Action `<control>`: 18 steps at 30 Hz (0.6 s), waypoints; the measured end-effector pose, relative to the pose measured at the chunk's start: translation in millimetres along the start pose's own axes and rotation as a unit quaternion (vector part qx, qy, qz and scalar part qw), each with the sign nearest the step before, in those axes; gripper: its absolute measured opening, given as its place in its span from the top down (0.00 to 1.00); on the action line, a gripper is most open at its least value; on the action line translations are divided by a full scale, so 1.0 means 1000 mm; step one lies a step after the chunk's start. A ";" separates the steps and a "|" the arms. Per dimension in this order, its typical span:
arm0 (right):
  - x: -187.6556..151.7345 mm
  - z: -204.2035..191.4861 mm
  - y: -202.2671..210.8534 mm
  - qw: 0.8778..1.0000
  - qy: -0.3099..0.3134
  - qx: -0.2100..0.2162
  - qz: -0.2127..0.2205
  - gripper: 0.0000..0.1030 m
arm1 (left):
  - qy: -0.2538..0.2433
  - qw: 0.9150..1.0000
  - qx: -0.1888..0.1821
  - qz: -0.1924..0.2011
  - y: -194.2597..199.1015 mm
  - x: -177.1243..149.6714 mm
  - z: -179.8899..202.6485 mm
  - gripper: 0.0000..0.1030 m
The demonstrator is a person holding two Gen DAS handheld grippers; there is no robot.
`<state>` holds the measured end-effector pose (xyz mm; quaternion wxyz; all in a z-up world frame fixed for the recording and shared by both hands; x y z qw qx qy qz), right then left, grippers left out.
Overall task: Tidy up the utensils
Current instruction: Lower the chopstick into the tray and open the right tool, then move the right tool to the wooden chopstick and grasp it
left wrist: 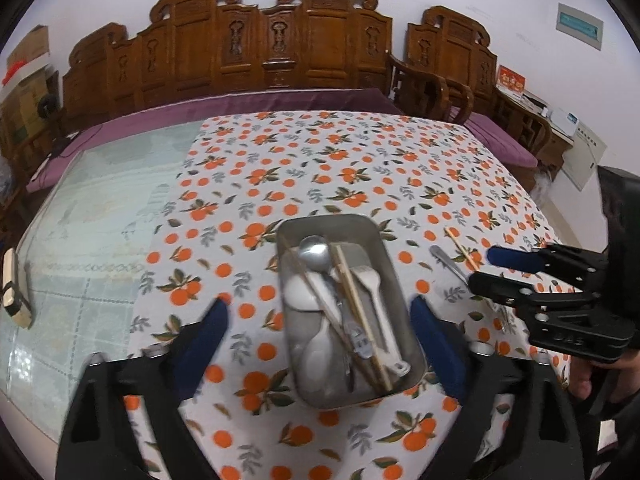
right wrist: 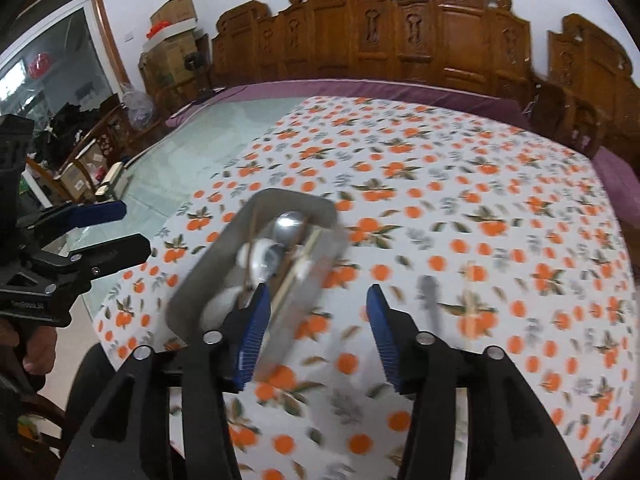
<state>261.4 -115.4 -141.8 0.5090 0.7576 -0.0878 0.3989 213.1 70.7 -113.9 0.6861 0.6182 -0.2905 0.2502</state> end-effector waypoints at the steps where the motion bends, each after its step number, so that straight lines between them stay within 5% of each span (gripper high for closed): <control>1: -0.002 0.006 0.005 1.000 0.000 -0.006 0.002 0.45 | -0.002 1.000 -0.002 0.001 -0.002 0.000 0.005 0.10; 5: -0.011 0.031 0.026 0.999 0.003 -0.040 0.012 0.33 | -0.004 1.000 -0.009 -0.004 -0.014 0.001 0.026 0.09; 14: -0.050 0.082 0.035 0.997 -0.004 -0.075 -0.023 0.33 | -0.010 1.000 -0.024 -0.012 -0.036 -0.002 0.067 0.09; 18: -0.065 0.094 0.022 0.996 -0.015 -0.074 -0.050 0.47 | -0.013 0.999 -0.037 -0.023 -0.046 -0.003 0.082 0.09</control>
Point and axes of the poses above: each gripper's, at about its wrist camera, not at the fingertips, and y roughly against the way its jaws point, z to its right, x to its top, the point moved 2 cm from there along -y, roughly the way its jaws point, and after that the axes turned 4 degrees about z, right-handed, at the moved point
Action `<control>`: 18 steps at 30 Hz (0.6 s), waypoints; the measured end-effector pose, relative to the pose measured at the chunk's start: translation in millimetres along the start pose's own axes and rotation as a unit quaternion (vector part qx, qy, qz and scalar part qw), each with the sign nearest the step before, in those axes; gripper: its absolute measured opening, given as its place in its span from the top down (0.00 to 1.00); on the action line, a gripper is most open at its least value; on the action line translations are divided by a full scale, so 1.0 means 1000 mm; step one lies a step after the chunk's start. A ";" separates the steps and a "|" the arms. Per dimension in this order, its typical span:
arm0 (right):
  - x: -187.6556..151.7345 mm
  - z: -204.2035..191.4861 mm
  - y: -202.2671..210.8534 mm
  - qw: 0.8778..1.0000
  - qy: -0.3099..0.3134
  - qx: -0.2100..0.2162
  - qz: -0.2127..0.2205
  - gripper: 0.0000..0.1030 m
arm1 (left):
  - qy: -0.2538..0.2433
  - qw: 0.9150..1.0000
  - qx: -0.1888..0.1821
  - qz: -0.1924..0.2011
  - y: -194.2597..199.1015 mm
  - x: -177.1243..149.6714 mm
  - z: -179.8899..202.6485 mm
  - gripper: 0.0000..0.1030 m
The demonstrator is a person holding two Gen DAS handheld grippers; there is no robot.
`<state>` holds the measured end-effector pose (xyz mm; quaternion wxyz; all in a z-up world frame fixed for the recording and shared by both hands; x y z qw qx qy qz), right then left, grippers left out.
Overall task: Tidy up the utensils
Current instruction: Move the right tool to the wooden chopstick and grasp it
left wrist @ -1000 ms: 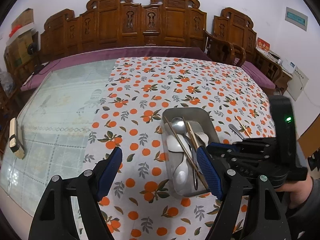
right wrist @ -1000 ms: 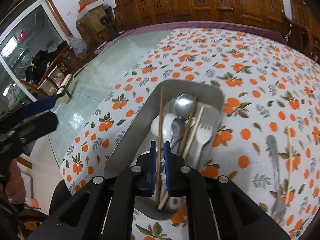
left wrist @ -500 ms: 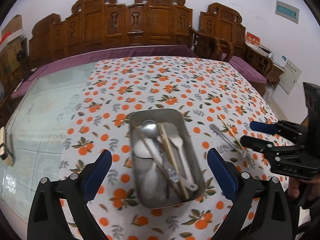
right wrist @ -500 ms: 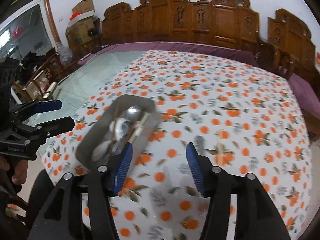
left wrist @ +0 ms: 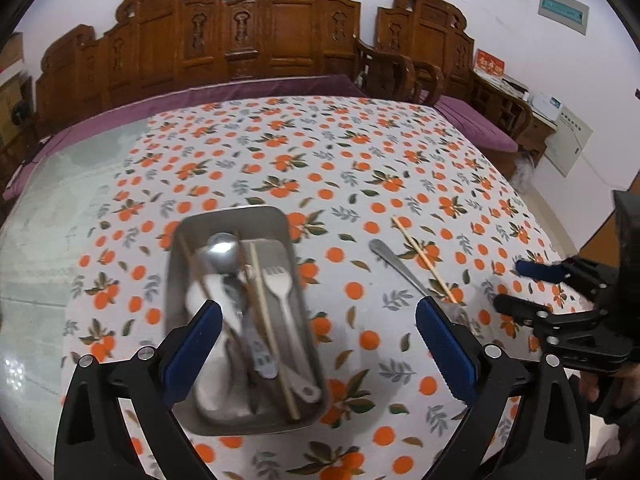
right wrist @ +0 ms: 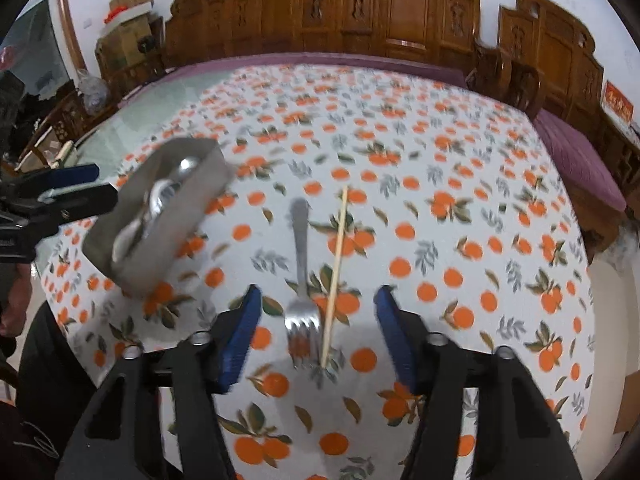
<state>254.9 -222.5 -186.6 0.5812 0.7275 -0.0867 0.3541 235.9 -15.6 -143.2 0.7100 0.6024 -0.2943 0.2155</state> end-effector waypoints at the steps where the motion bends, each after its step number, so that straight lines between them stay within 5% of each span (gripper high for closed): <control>1: -0.004 0.002 -0.007 1.000 -0.001 0.001 -0.010 0.48 | -0.002 1.000 -0.003 -0.003 -0.003 0.000 0.004 0.09; 18: 0.006 0.007 -0.090 0.995 0.035 -0.007 -0.092 0.87 | -0.016 0.999 -0.011 -0.038 -0.029 -0.009 0.027 0.09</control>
Point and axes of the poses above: each gripper's, at about its wrist camera, not at the fingertips, and y roughly against the way its jaws point, z to its right, x to its top, the point moved 2 cm from there along -y, roughly the way its jaws point, and after that the axes turned 4 degrees about z, right-handed, at the moved point
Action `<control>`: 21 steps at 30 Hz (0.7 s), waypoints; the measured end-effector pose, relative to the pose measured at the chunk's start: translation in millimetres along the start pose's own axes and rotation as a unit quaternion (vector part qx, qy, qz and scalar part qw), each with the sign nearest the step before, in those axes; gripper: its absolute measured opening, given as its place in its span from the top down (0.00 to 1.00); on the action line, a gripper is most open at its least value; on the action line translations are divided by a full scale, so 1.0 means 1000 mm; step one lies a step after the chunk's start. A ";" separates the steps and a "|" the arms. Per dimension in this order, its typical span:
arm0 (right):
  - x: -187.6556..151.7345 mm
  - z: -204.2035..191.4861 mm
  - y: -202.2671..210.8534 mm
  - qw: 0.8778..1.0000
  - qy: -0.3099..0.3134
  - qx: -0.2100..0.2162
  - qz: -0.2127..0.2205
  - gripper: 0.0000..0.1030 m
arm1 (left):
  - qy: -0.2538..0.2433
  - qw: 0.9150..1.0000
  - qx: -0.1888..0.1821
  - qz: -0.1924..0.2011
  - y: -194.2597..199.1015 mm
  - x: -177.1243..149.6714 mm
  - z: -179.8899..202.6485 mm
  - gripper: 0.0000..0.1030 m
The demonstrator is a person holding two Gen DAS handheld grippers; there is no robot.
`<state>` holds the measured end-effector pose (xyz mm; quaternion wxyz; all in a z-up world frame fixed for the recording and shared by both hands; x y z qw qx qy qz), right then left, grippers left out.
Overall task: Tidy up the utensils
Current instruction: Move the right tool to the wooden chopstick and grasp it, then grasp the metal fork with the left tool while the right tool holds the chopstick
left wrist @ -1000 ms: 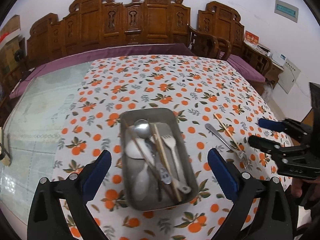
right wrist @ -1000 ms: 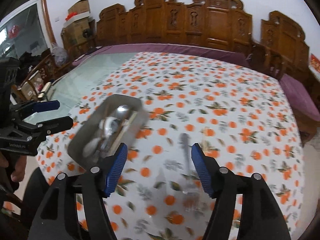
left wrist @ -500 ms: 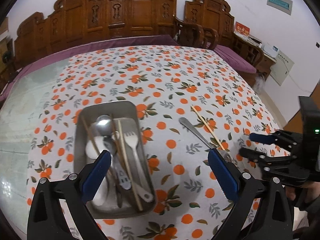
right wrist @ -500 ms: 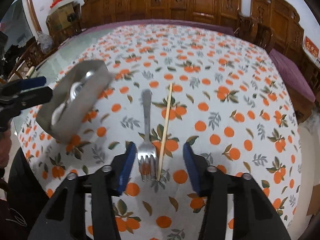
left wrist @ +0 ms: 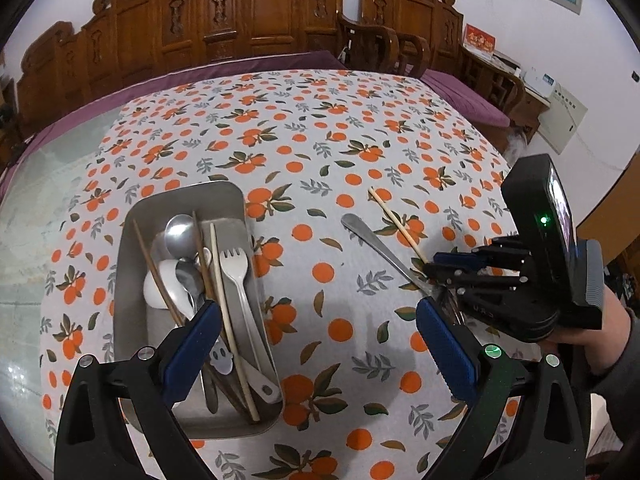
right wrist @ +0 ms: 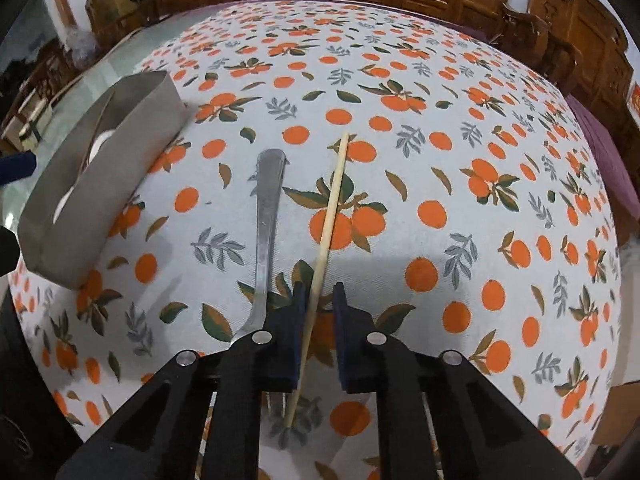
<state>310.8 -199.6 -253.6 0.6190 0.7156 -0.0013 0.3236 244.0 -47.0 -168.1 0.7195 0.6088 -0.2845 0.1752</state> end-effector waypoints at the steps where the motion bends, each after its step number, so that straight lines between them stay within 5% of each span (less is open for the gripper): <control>1: -0.001 0.001 0.000 1.000 0.000 0.000 -0.001 0.90 | 0.000 1.000 0.000 0.000 0.000 0.000 0.001 0.09; 21: -0.068 0.068 0.038 0.998 -0.063 -0.009 0.014 0.95 | -0.006 0.999 -0.020 -0.042 -0.055 -0.001 0.061 0.09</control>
Point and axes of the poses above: each gripper's, at about its wrist camera, not at the fingertips, and y roughly against the way its jaws point, z to its right, x to its top, the point moved 2 cm from there along -y, roughly the way its jaws point, and after that the axes turned 4 degrees about z, right-handed, at the moved point
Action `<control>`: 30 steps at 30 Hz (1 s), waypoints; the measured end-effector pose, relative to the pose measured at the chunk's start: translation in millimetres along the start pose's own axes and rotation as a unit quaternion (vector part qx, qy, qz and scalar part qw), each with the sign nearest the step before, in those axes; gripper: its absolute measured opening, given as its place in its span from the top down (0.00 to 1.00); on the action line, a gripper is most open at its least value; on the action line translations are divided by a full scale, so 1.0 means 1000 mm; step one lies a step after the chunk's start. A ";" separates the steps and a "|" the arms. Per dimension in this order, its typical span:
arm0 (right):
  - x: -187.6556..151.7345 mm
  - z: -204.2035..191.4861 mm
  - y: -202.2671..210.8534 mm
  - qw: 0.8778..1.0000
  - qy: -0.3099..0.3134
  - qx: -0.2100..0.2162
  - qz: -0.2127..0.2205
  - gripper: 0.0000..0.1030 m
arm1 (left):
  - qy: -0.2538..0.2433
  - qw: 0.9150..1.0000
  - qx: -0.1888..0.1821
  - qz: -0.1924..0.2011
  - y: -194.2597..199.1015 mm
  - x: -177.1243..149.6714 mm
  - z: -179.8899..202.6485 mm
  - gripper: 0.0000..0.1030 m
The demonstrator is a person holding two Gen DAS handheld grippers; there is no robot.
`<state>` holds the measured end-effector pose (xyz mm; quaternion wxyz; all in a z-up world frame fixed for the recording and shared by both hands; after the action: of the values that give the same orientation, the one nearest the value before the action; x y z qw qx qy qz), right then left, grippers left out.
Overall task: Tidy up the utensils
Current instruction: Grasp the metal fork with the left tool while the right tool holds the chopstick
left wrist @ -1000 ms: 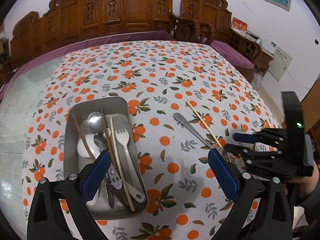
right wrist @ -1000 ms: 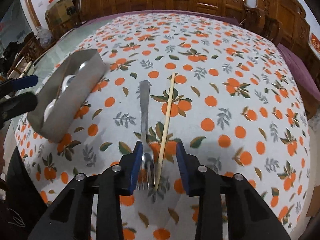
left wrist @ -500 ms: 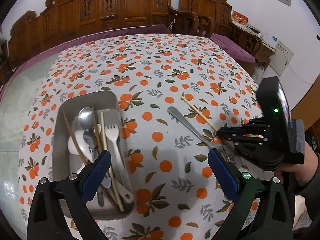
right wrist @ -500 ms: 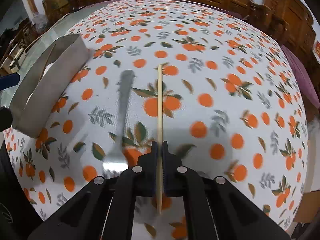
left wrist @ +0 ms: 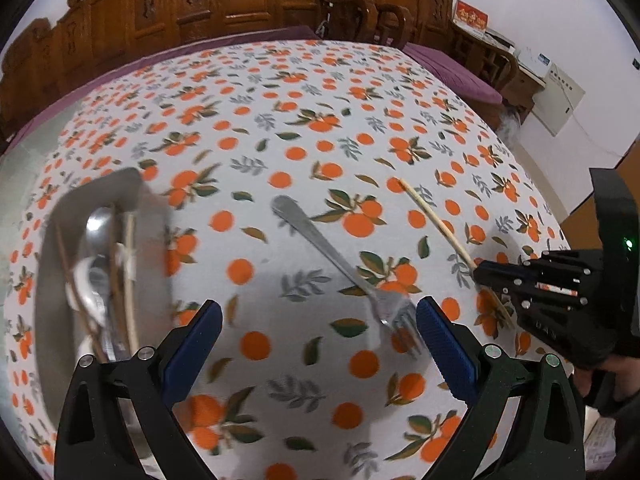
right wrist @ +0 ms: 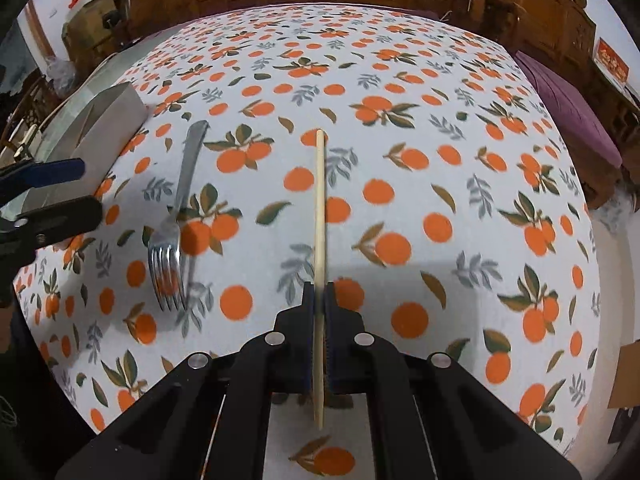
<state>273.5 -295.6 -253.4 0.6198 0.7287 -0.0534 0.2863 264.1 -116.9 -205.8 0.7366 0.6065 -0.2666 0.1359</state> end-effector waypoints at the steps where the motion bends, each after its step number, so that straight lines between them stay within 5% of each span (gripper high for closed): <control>1: -0.002 0.001 0.000 1.000 -0.002 0.002 0.000 0.94 | 0.000 1.000 -0.001 -0.002 -0.003 -0.001 0.003 0.09; 6: -0.008 0.004 0.003 1.000 -0.006 0.010 0.010 0.94 | 0.008 1.000 -0.021 -0.012 -0.016 -0.006 0.015 0.10; 14: -0.011 0.006 0.006 1.000 -0.009 0.016 0.015 0.94 | 0.034 0.997 -0.058 -0.037 -0.038 -0.015 0.024 0.47; 18: -0.012 0.007 0.006 1.000 -0.010 0.015 0.016 0.94 | 0.042 0.996 -0.069 -0.029 -0.039 -0.016 0.028 0.53; 25: -0.012 0.006 0.005 1.000 -0.012 0.012 0.016 0.94 | 0.047 0.995 -0.082 -0.022 -0.035 -0.012 0.033 0.88; 30: -0.010 0.004 0.004 1.000 -0.015 0.005 0.019 0.94 | 0.050 0.995 -0.080 -0.022 -0.026 -0.011 0.025 0.97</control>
<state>264.7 -303.3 -255.1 0.6094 0.7352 -0.0752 0.2872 263.2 -145.5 -230.0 0.7980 0.5438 -0.2258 0.1282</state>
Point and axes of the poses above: each gripper's, at about its wrist camera, not at the fingertips, and y roughly against the way its jaws point, z to its right, x to its top, the point moved 2 cm from there along -y, roughly the way its jaws point, and after that the axes turned 4 degrees about z, right-handed, at the moved point
